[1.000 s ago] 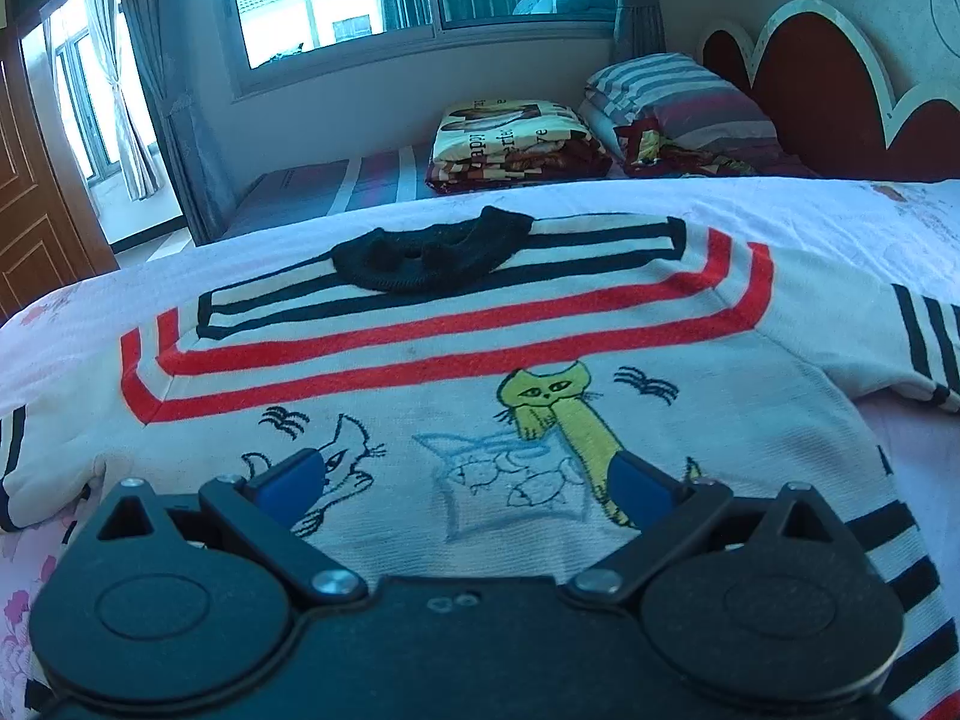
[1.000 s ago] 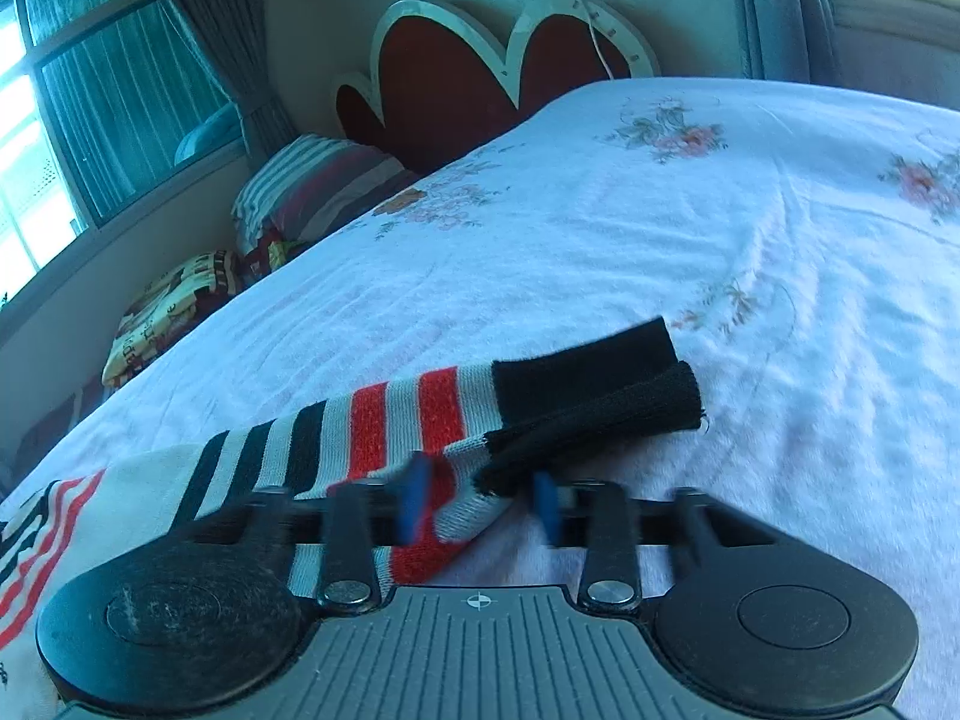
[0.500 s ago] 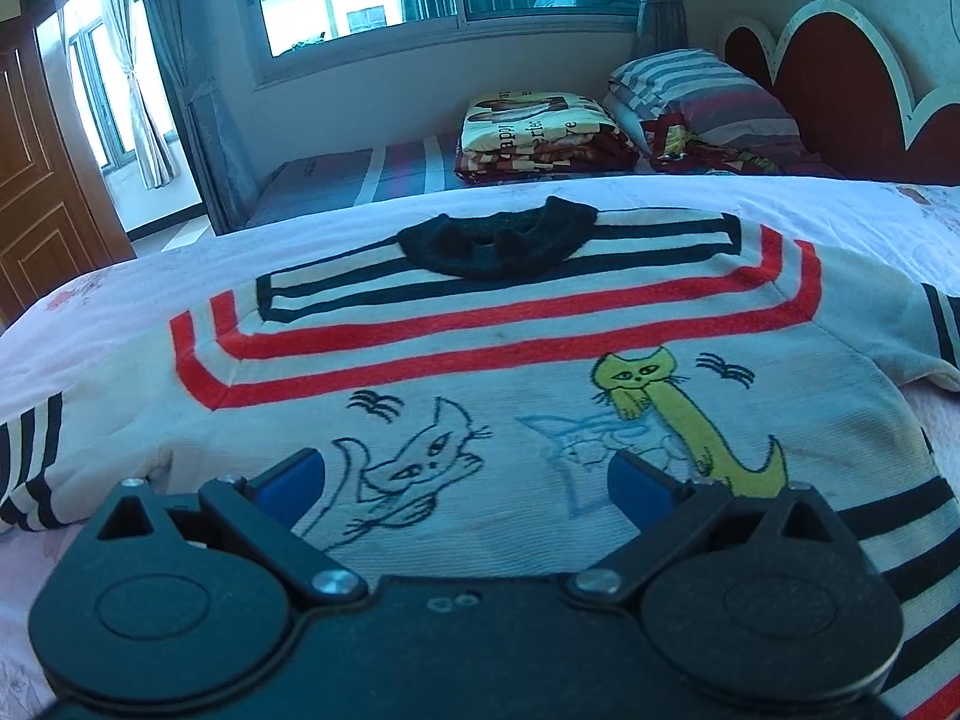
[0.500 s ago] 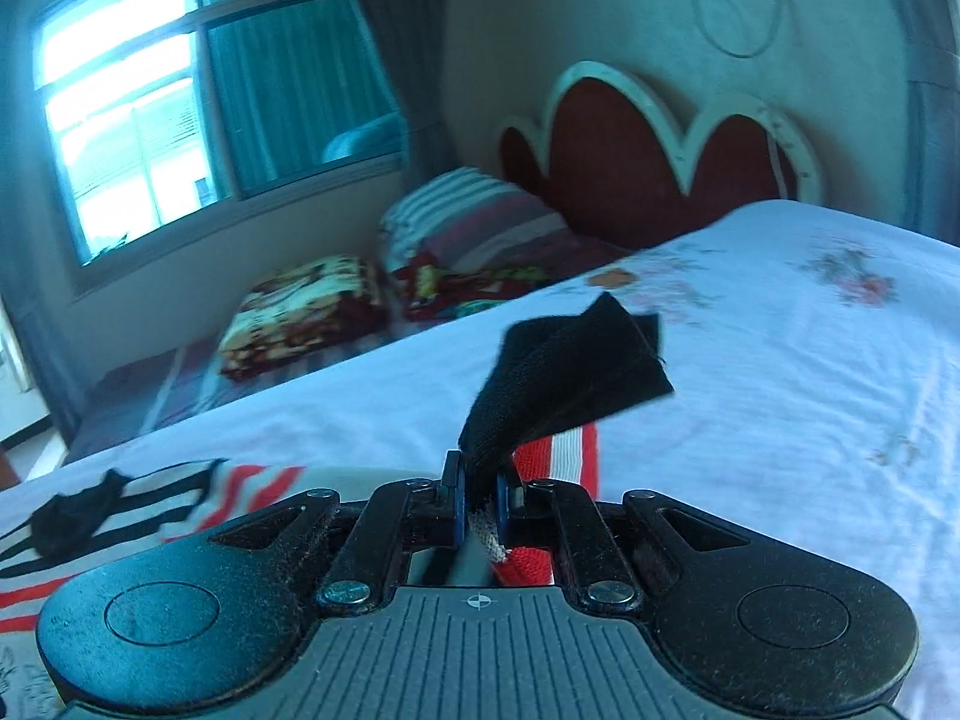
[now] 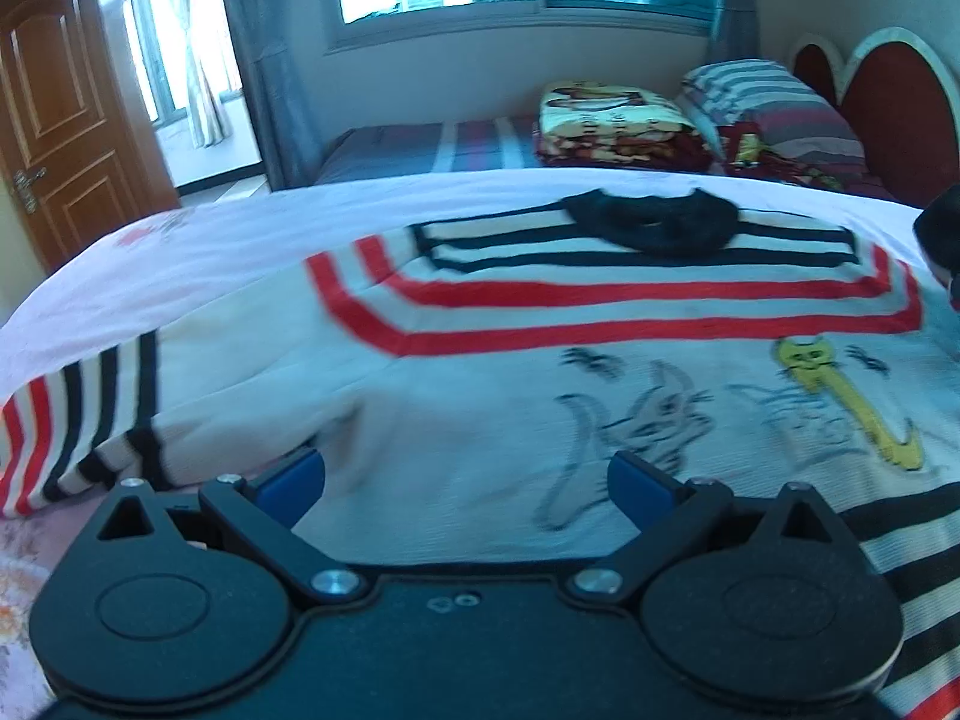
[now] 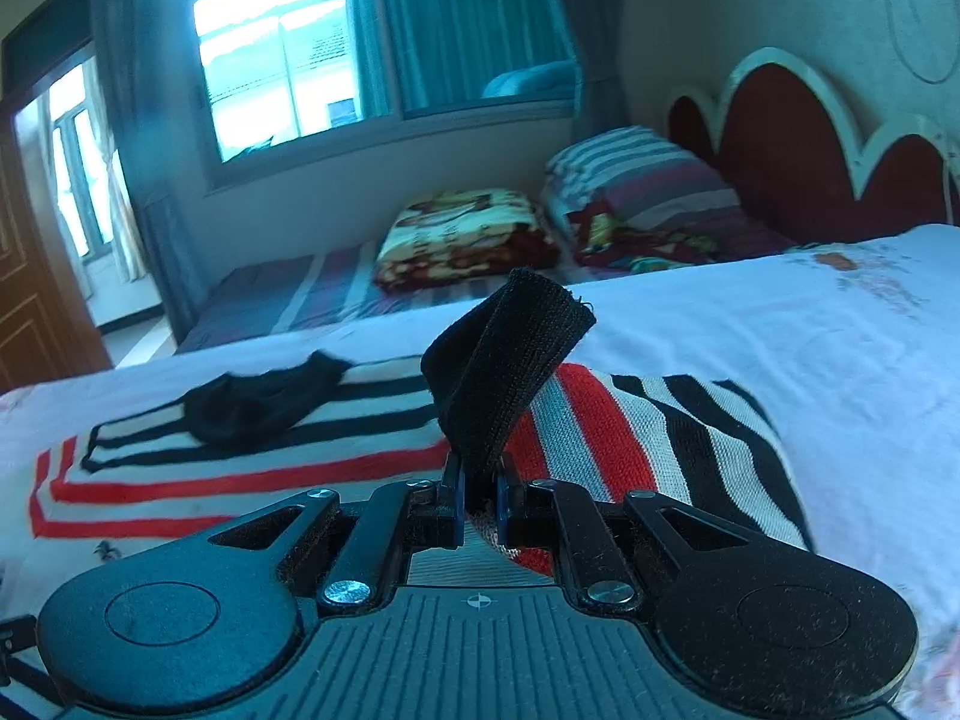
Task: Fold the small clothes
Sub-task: 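Carry the cuff with the right tool across the sweater body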
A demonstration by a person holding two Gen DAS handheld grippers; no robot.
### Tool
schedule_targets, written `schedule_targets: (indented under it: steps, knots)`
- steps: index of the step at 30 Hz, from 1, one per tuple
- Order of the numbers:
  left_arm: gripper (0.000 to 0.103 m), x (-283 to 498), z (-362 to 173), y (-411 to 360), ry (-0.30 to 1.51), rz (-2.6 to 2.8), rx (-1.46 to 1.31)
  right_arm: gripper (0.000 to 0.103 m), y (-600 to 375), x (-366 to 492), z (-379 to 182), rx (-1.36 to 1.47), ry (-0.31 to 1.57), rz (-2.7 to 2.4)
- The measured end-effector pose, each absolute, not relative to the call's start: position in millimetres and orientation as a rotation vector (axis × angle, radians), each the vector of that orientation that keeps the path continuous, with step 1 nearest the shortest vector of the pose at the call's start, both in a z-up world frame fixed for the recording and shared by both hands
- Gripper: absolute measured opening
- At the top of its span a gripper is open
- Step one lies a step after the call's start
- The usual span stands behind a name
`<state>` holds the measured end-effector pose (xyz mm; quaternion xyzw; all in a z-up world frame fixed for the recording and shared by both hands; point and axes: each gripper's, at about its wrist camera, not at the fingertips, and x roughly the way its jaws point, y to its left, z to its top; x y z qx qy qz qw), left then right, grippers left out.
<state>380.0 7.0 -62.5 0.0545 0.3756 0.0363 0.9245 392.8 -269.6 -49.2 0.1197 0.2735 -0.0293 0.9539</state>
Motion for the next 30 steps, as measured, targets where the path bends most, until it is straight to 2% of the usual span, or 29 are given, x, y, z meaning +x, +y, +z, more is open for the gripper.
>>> schedule_targets:
  steps: [21, 23, 24, 25, 28, 30]
  knots:
    - [0.100, 380, -62, 73, 0.742, 0.083, -0.001, 0.010, -133, 410, -99, 0.155, 0.654, 0.220]
    - [0.100, 381, -62, 74, 0.746, 0.072, 0.003, 0.026, -123, 410, -100, 0.128, 0.642, 0.237]
    - [0.100, 381, -61, 74, 0.748, 0.068, 0.002, 0.048, -120, 409, -101, 0.137, 0.636, 0.273]
    - [0.099, 382, -61, 73, 0.748, 0.062, -0.001, 0.055, -118, 406, -100, 0.145, 0.623, 0.299]
    - [0.091, 383, -58, 68, 0.736, 0.026, -0.022, 0.055, -120, 391, -89, 0.123, 0.552, 0.304]
    - [0.082, 386, -57, 61, 0.730, -0.029, -0.061, 0.055, -133, 385, -83, 0.168, 0.541, 0.275]
